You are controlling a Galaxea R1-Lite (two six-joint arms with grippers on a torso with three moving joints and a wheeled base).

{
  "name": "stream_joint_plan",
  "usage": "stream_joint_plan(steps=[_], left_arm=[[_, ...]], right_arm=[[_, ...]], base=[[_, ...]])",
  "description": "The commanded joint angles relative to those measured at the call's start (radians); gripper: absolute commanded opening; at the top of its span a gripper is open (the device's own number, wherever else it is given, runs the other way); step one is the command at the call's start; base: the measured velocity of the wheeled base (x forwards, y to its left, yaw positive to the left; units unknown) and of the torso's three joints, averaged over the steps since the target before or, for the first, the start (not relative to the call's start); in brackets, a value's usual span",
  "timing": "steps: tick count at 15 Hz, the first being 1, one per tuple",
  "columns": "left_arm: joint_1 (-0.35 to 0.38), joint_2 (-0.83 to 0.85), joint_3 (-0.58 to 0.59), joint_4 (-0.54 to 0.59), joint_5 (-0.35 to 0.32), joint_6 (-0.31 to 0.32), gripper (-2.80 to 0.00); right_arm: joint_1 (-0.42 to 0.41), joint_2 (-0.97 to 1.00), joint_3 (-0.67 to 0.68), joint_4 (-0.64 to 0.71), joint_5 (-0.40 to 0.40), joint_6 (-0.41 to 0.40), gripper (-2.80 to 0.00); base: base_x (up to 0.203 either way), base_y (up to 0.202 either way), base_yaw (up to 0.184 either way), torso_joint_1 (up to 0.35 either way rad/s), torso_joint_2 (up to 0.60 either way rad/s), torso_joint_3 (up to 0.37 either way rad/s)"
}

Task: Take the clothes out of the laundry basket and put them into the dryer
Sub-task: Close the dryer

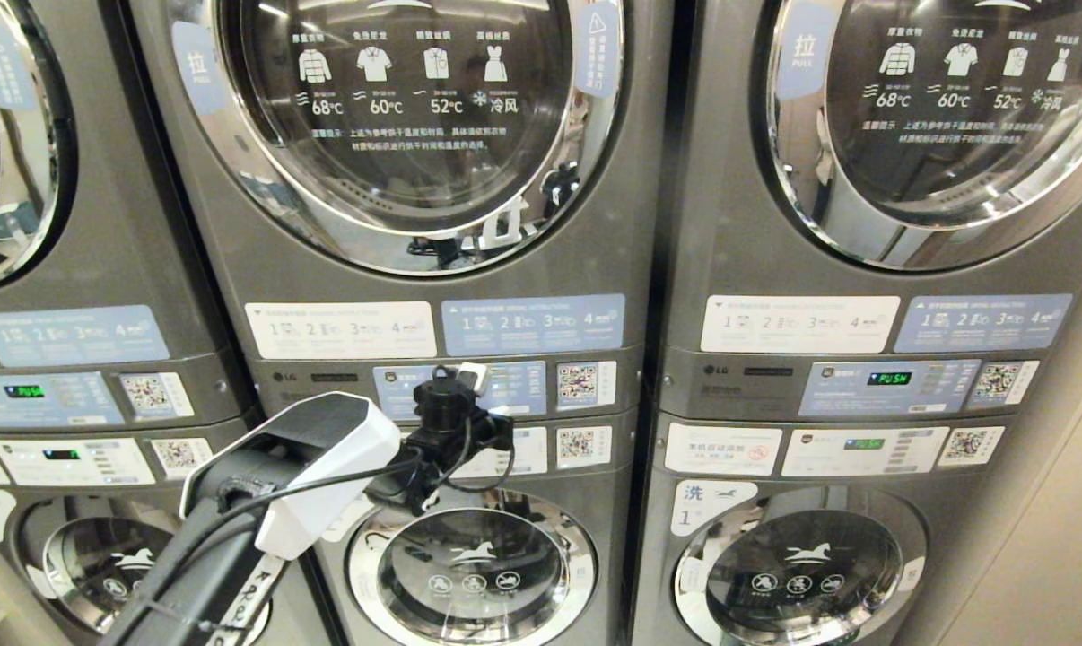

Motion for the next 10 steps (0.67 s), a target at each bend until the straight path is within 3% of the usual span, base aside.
stream_joint_plan(steps=[1, 10], left_arm=[[0.000, 0.013, -0.023, 0.000, 0.000, -0.001, -2.80], [0.006, 0.023, -0.024, 0.003, 0.002, -0.002, -2.80]], right_arm=[[0.000, 0.000, 0.000, 0.000, 0.000, 0.000, -2.80], [0.000, 0.000, 0.000, 0.000, 0.000, 0.000, -2.80]], base=[[0.000, 0.000, 0.000, 0.000, 0.00, 0.000], [0.000, 0.000, 0.000, 0.000, 0.00, 0.000]])
